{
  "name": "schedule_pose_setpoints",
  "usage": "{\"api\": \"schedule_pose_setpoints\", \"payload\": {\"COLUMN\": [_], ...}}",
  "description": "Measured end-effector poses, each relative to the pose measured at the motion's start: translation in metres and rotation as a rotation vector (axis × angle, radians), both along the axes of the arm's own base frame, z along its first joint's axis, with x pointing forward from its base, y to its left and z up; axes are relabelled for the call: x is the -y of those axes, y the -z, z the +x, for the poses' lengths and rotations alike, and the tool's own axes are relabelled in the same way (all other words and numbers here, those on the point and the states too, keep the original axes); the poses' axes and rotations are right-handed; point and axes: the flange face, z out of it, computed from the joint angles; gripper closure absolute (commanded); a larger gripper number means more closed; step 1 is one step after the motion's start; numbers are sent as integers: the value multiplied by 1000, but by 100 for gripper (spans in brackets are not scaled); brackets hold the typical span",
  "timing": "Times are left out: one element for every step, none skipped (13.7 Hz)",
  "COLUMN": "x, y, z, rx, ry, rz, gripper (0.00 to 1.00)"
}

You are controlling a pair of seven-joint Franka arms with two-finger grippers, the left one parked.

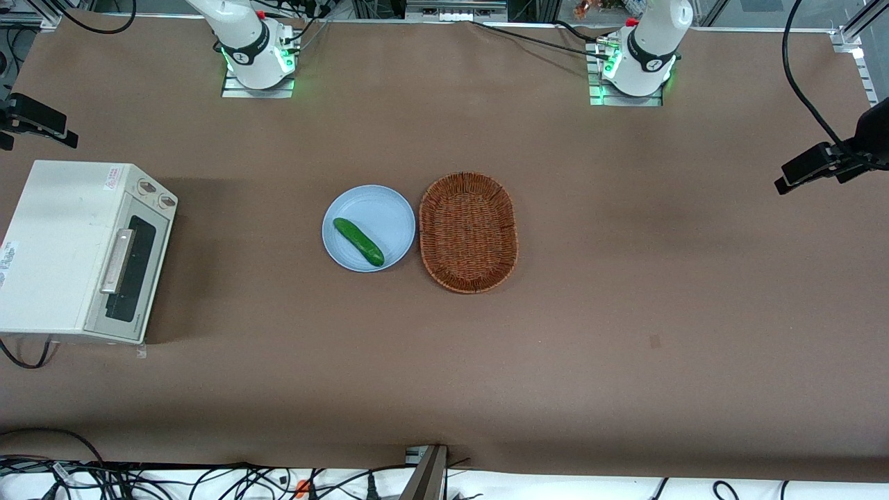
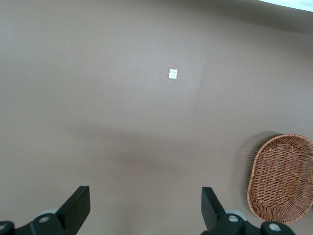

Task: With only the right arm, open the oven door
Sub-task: 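Move the right gripper toward the toaster oven's door handle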

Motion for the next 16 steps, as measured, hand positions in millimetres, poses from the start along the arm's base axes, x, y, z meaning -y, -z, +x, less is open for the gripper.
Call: {"api": "schedule_pose_setpoints", "payload": {"x": [0, 0, 0, 0, -1, -1, -1, -1, -2, -4, -5, -7, -9, -10, -13, -18], "y": [0, 0, 0, 0, 0, 0, 0, 0, 1, 1, 2, 6, 12, 20, 30, 42], "z": [0, 0, 0, 0, 0, 0, 0, 0, 0, 1, 1, 3, 5, 8, 12, 17], "rx": [0, 0, 0, 0, 0, 0, -1, -1, -1, -2, -6, -15, -32, -49, -68, -91], "ry": [0, 0, -1, -1, -1, -2, -2, -3, -4, -7, -10, -14, -17, -21, -27, -35], "rz": [0, 0, 0, 0, 0, 0, 0, 0, 0, 1, 1, 2, 3, 4, 5, 6], "gripper": [0, 0, 0, 0, 0, 0, 0, 0, 0, 0, 0, 0, 0, 0, 0, 0]}}
